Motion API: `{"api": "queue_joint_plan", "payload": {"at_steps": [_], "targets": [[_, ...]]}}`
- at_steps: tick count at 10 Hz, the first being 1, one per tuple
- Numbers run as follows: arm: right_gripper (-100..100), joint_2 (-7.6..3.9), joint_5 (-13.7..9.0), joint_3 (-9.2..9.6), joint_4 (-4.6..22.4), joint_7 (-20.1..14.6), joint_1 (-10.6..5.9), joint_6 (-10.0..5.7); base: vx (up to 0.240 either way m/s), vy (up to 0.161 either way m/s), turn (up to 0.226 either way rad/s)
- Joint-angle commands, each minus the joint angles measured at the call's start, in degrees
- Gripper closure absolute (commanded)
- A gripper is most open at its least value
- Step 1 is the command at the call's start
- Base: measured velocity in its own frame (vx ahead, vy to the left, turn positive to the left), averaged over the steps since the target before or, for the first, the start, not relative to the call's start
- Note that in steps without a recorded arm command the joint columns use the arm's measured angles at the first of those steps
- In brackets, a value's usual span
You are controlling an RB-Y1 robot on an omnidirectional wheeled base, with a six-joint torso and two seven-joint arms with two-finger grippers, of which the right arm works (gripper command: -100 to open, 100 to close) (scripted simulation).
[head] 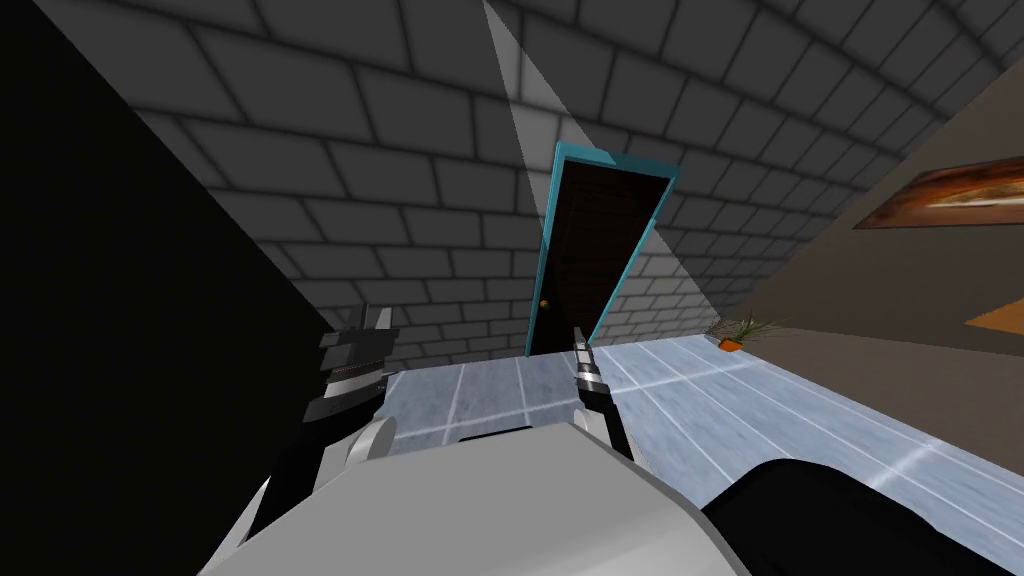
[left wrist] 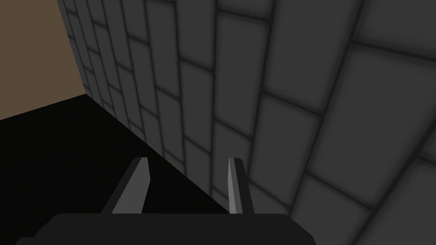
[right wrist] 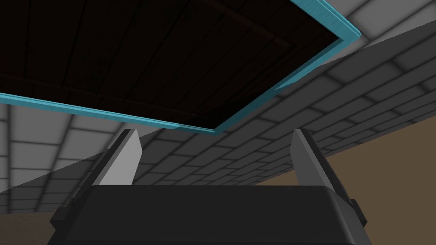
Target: Pull the door open
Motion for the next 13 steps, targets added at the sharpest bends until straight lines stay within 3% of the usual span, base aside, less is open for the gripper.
{"api": "queue_joint_plan", "payload": {"at_steps": [1, 13], "targets": [[-100, -0.38, -0.87, -0.47, 2.35, 2.76, -0.22, -0.93, 0.063, -0.073, 0.277], [-100, -2.13, -6.69, -3.35, 17.63, 20.95, -1.33, -6.3, 0.052, -0.083, 0.183]]}}
